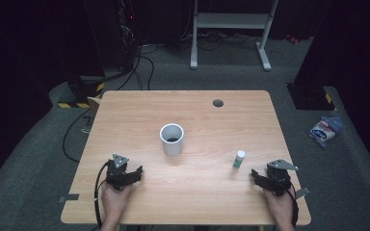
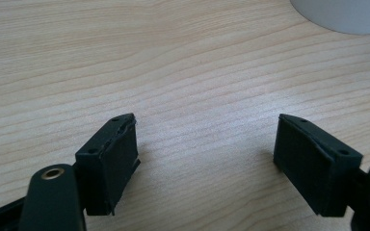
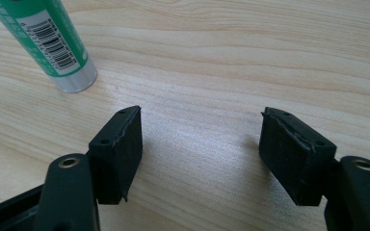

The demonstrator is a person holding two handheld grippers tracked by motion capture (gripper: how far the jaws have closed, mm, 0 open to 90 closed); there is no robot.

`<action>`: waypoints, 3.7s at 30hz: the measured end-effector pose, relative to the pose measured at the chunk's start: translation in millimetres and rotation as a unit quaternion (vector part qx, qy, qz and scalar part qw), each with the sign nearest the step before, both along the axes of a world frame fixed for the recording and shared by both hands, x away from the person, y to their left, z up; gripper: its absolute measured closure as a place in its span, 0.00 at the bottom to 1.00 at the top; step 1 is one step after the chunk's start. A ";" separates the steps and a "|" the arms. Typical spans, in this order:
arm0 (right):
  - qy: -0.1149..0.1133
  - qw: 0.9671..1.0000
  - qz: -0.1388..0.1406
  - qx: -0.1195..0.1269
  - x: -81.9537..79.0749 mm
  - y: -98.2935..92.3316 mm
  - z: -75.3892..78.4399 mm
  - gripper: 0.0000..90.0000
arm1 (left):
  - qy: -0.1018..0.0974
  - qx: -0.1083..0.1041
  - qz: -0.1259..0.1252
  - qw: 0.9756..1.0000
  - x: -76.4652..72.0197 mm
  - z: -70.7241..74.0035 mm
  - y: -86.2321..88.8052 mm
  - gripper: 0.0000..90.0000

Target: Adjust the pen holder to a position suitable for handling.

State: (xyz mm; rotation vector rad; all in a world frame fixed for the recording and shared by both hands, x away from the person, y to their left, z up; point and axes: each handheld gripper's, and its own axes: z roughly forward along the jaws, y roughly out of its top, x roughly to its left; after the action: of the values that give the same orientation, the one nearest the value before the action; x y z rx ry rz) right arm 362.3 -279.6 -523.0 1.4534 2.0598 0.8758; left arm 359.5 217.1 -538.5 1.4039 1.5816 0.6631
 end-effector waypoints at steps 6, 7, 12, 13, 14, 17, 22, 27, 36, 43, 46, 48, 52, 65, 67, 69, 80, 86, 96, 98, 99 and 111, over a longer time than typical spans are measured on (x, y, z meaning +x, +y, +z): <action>0.000 1.000 0.002 -0.001 -0.9 0.0 -0.1 0.35 | 0.002 0.003 -0.002 1.000 -0.3 0.0 0.4 0.26; 0.001 1.000 0.000 0.001 -1.3 0.3 0.0 0.35 | 0.001 0.002 0.000 1.000 -0.2 0.0 0.0 0.26; 0.001 1.000 0.000 0.001 -1.3 0.3 0.0 0.35 | 0.002 0.002 0.000 1.000 -0.3 0.0 0.0 0.26; 0.001 1.000 0.000 0.001 -1.3 0.3 0.0 0.35 | 0.003 0.004 -0.002 1.000 -0.3 0.1 0.3 0.26; 0.001 1.000 0.001 0.001 -1.2 0.1 0.0 0.35 | 0.001 0.003 -0.003 1.000 -0.2 0.1 0.0 0.26; 0.001 1.000 0.001 0.000 -1.2 0.1 0.0 0.35 | -0.001 0.003 -0.008 1.000 0.6 0.0 -0.8 0.28; 0.001 1.000 0.001 0.001 -1.3 0.3 0.0 0.35 | 0.000 0.004 -0.009 1.000 0.5 0.1 -0.6 0.28; 0.001 1.000 0.001 0.000 -1.2 0.2 0.0 0.35 | 0.000 0.002 -0.007 1.000 0.7 0.1 -1.4 0.27; 0.001 1.000 0.001 0.001 -1.3 0.3 0.0 0.35 | 0.000 0.003 -0.009 1.000 -0.1 0.2 -1.6 0.28; 0.000 1.000 0.001 0.000 -1.3 0.3 -0.1 0.35 | 0.001 -0.001 -0.012 1.000 -0.5 1.2 -1.8 0.31; 0.001 1.000 0.000 0.001 -1.4 0.4 0.0 0.35 | 0.000 -0.006 -0.017 1.000 -2.3 3.0 -3.2 0.31; 0.001 1.000 0.001 0.000 -1.4 0.3 0.0 0.35 | 0.001 -0.005 -0.023 1.000 -2.8 4.7 -3.4 0.32; 0.001 1.000 0.001 0.000 -1.4 0.3 0.0 0.34 | 0.001 -0.006 -0.029 1.000 -1.2 8.2 -6.5 0.31; 0.000 1.000 0.001 0.001 -1.5 0.3 -0.1 0.34 | -0.012 -0.032 -0.052 0.998 6.3 26.3 -10.6 0.33; 0.001 1.000 0.001 0.001 -1.6 0.3 -0.1 0.34 | -0.005 -0.046 -0.050 0.998 9.7 31.4 -7.5 0.32; 0.000 1.000 0.002 0.000 -1.5 0.2 -0.1 0.34 | -0.007 -0.054 -0.044 0.998 11.6 34.5 -7.5 0.32; 0.003 1.000 0.000 0.001 -1.8 0.5 0.2 0.34 | -0.018 -0.064 -0.056 0.996 22.5 52.1 -11.1 0.32; 0.002 1.000 0.001 0.000 -1.7 0.3 0.1 0.34 | -0.017 -0.067 -0.067 0.995 32.6 61.5 -13.8 0.30; 0.002 1.000 0.001 0.000 -2.1 0.3 0.0 0.34 | -0.030 -0.085 -0.071 0.993 46.8 76.6 -21.4 0.30; 0.002 1.000 0.001 0.000 -2.1 0.3 0.0 0.34 | -0.033 -0.087 -0.073 0.993 50.0 81.4 -23.1 0.30; 0.002 1.000 0.001 0.000 -2.0 0.3 0.0 0.34 | -0.034 -0.085 -0.076 0.993 51.6 83.6 -23.9 0.30; 0.002 1.000 0.002 -0.001 -2.1 0.1 0.0 0.33 | -0.040 -0.092 -0.088 0.991 69.6 97.6 -39.5 0.33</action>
State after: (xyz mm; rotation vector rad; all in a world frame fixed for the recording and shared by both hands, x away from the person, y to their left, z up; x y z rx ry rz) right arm 360.2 -279.5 -523.0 1.4504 2.0668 0.8743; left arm 429.1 177.5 -440.9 1.3438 1.3998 0.4515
